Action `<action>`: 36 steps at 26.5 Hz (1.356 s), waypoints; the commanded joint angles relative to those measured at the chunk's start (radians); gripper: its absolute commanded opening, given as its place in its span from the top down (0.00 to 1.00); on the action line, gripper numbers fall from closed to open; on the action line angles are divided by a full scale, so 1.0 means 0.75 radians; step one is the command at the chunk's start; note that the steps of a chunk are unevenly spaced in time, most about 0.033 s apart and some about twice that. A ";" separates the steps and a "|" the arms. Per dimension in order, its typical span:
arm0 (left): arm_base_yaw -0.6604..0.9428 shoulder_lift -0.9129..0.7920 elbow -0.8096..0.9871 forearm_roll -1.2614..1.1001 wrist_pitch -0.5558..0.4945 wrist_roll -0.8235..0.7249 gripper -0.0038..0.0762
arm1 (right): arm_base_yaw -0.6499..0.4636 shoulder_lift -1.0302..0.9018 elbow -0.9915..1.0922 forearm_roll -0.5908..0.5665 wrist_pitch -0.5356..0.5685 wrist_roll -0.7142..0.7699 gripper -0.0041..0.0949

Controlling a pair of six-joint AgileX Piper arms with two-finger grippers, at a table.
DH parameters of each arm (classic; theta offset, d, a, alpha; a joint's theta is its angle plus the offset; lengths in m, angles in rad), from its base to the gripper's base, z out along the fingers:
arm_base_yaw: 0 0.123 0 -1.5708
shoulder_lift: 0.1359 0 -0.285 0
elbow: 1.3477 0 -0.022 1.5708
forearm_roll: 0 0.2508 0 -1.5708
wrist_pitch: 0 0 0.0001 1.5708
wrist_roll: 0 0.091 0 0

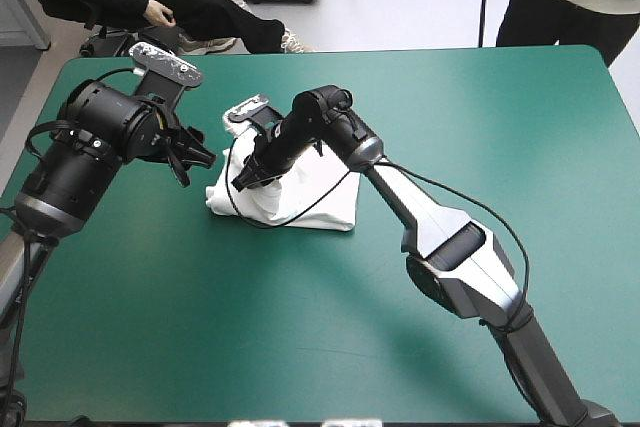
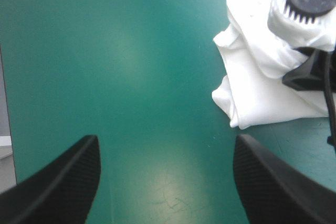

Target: Fold the cloth

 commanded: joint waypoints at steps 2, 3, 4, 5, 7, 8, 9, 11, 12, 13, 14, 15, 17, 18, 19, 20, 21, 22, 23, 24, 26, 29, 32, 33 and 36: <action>-0.002 -0.048 -0.042 -0.003 0.000 -0.016 0.30 | 0.003 -0.102 -0.058 0.333 -0.119 -0.236 0.39; -0.002 -0.048 -0.042 -0.010 0.000 -0.016 0.30 | 0.003 -0.102 -0.071 0.382 -0.119 -0.267 0.39; -0.002 -0.048 -0.042 -0.010 0.003 -0.016 0.30 | 0.003 -0.104 -0.086 0.424 -0.109 -0.295 0.39; -0.002 -0.048 -0.042 -0.005 0.012 -0.016 0.30 | 0.003 -0.110 -0.103 0.425 -0.083 -0.305 0.39; -0.002 -0.048 -0.042 0.011 0.026 -0.016 0.30 | -0.001 -0.122 -0.129 0.363 0.033 -0.269 0.39; -0.002 -0.048 -0.042 0.022 0.030 -0.016 0.30 | -0.001 -0.140 -0.126 0.319 0.033 -0.206 0.40; -0.002 -0.051 -0.042 0.045 0.035 -0.016 0.30 | -0.010 -0.173 -0.106 0.243 0.033 -0.128 0.40; -0.002 -0.055 -0.042 0.050 0.037 -0.016 0.30 | -0.030 -0.274 -0.019 0.170 0.033 -0.077 0.41; -0.002 -0.055 -0.042 0.052 0.037 -0.016 0.30 | -0.038 -0.351 0.078 0.097 0.033 -0.071 0.42; -0.002 -0.055 -0.042 0.052 0.037 -0.016 0.30 | -0.041 -0.470 0.284 -0.070 0.033 -0.062 0.43; -0.002 -0.055 -0.042 0.046 0.034 -0.016 0.30 | -0.052 -0.545 0.412 -0.173 0.033 -0.041 0.44; -0.002 -0.055 -0.042 0.024 0.031 -0.016 0.30 | -0.073 -0.668 0.604 -0.253 0.024 -0.034 0.44; -0.002 -0.055 -0.042 -0.021 0.012 -0.016 0.30 | -0.178 -0.898 1.018 -0.227 -0.172 -0.052 0.44; -0.002 -0.055 -0.042 -0.032 0.006 -0.016 0.30 | -0.214 -0.951 1.117 -0.198 -0.252 -0.052 0.44; -0.002 -0.055 -0.042 -0.044 0.000 -0.016 0.30 | -0.274 -1.015 1.252 -0.148 -0.365 -0.052 0.44; -0.002 -0.055 -0.042 -0.056 -0.002 -0.016 0.30 | -0.316 -1.047 1.329 -0.070 -0.430 -0.069 0.44; -0.002 -0.055 -0.042 -0.068 -0.002 -0.016 0.30 | -0.367 -1.067 1.408 0.008 -0.483 -0.110 0.43; -0.002 -0.055 -0.042 -0.071 -0.005 -0.016 0.30 | -0.413 -1.076 1.465 0.131 -0.531 -0.191 0.40; -0.002 -0.055 -0.042 -0.071 -0.005 -0.012 0.30 | -0.449 -1.076 1.503 0.198 -0.549 -0.238 0.38; -0.002 -0.055 -0.042 -0.071 -0.001 -0.012 0.30 | -0.470 -1.060 1.521 0.248 -0.567 -0.268 0.36; -0.002 -0.055 -0.042 -0.071 0.002 -0.012 0.30 | -0.490 -1.009 1.523 0.282 -0.597 -0.291 0.30; -0.004 -0.055 -0.042 -0.071 0.003 -0.012 0.30 | -0.484 -0.914 1.475 0.282 -0.615 -0.287 0.29; -0.006 -0.055 -0.042 -0.076 0.005 -0.012 0.30 | -0.455 -0.812 1.387 0.283 -0.588 -0.277 0.29; -0.006 -0.055 -0.042 -0.080 0.005 -0.012 0.30 | -0.439 -0.766 1.349 0.283 -0.573 -0.277 0.29; -0.006 -0.055 -0.042 -0.080 0.005 -0.012 0.30 | -0.406 -0.661 1.228 0.240 -0.513 -0.208 0.29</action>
